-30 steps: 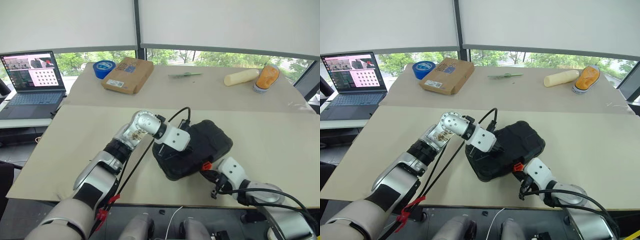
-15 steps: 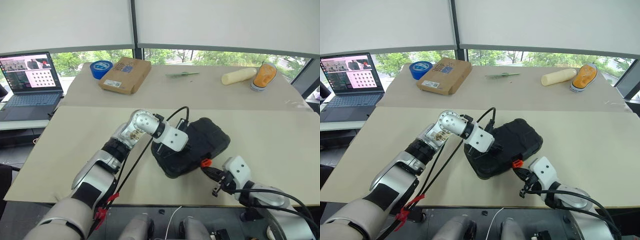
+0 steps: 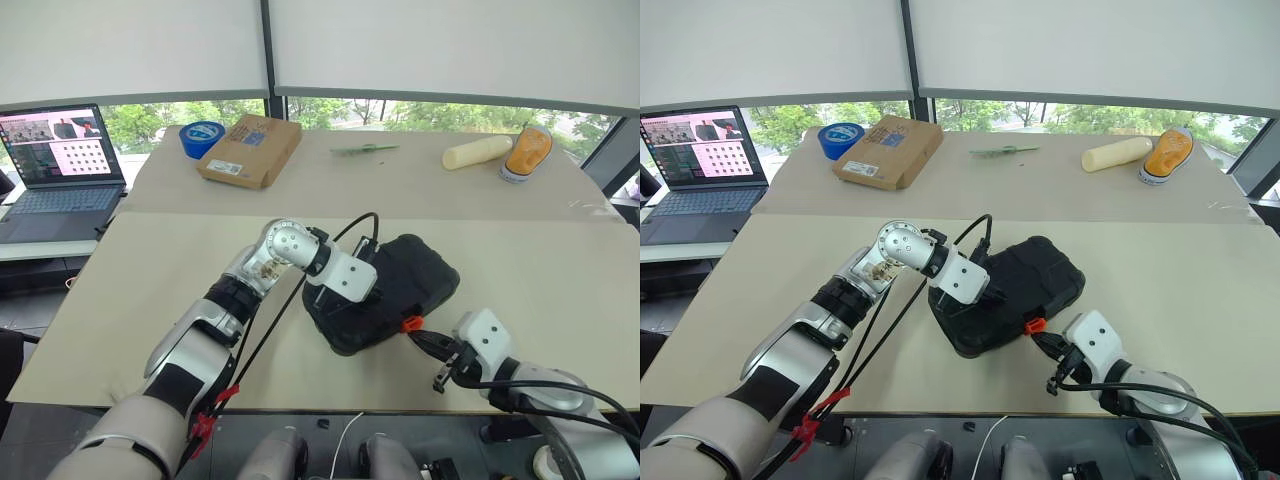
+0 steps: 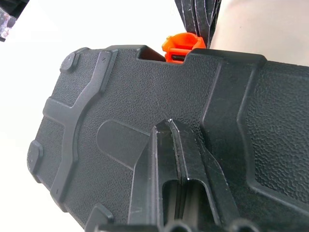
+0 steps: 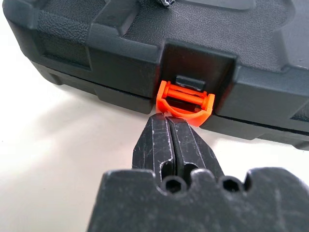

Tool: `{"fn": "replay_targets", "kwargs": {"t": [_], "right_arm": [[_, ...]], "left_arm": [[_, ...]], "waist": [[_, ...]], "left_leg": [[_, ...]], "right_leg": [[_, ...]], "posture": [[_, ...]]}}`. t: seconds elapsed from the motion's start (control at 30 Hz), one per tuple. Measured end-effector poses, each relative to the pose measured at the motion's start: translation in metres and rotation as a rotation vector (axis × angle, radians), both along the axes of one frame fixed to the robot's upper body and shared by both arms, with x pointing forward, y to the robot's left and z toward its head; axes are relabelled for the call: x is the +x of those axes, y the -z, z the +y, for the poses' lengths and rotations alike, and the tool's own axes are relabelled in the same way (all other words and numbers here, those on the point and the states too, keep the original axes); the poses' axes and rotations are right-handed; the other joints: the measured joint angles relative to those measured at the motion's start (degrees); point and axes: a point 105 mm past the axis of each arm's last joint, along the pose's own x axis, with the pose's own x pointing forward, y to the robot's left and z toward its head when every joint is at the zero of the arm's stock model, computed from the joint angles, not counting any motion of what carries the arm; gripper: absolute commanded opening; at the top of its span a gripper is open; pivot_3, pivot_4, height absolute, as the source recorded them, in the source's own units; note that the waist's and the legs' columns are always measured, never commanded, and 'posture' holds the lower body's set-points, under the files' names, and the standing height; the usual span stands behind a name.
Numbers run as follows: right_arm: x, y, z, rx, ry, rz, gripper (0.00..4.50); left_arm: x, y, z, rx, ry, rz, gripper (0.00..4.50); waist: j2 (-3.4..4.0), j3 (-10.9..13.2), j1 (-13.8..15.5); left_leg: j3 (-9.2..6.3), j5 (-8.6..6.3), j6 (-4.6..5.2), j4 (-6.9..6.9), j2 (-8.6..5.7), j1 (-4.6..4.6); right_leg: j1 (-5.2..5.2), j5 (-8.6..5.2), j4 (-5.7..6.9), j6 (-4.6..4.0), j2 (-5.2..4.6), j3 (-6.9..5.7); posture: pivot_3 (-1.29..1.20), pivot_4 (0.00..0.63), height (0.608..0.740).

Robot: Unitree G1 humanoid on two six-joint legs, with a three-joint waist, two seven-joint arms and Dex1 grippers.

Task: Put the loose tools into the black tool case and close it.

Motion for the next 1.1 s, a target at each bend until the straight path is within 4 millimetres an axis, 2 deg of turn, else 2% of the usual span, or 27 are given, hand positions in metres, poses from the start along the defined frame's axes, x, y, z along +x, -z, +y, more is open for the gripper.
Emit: {"fn": "replay_targets", "kwargs": {"t": [0.3, 0.6, 0.83, 1.1], "right_arm": [[0.01, 0.001, -0.001, -0.013, -0.014, -0.005, 0.0], [0.016, 0.003, -0.004, -0.097, -0.065, -0.061, 0.0], [0.015, -0.004, -0.009, -0.108, -0.081, -0.071, 0.0], [0.021, -0.016, -0.004, -0.103, -0.095, -0.123, 0.0]], "left_arm": [[0.002, 0.002, 0.001, -0.001, -0.014, 0.009, 0.03], [0.002, 0.002, 0.001, -0.004, -0.016, 0.009, 0.03], [0.002, 0.002, 0.002, -0.004, -0.015, 0.008, 0.03], [0.003, 0.003, 0.003, -0.004, -0.022, 0.006, 0.03]], "waist": [[-0.01, 0.01, -0.3], [-0.01, 0.01, -0.33], [-0.02, 0.01, -0.3], [-0.05, 0.02, -0.47]], "left_leg": [[0.0, -0.01, -0.01, -0.02, 0.0, -0.01], [0.0, -0.02, -0.03, -0.03, 0.0, -0.02], [-0.01, -0.03, -0.04, -0.05, 0.0, -0.03], [-0.01, -0.04, -0.06, -0.08, 0.01, 0.0]], "right_leg": [[-0.02, -0.01, 0.0, 0.01, -0.03, 0.01], [-0.04, -0.03, 0.0, 0.05, -0.03, 0.01], [-0.04, -0.04, -0.01, 0.06, -0.3, -0.01], [-0.02, -0.07, -0.03, 0.11, -0.33, -0.01]], "posture": [[0.0, 0.15, 0.738], [0.0, 0.15, 0.738], [0.0, 0.15, 0.738], [0.0, 0.15, 0.738]]}}
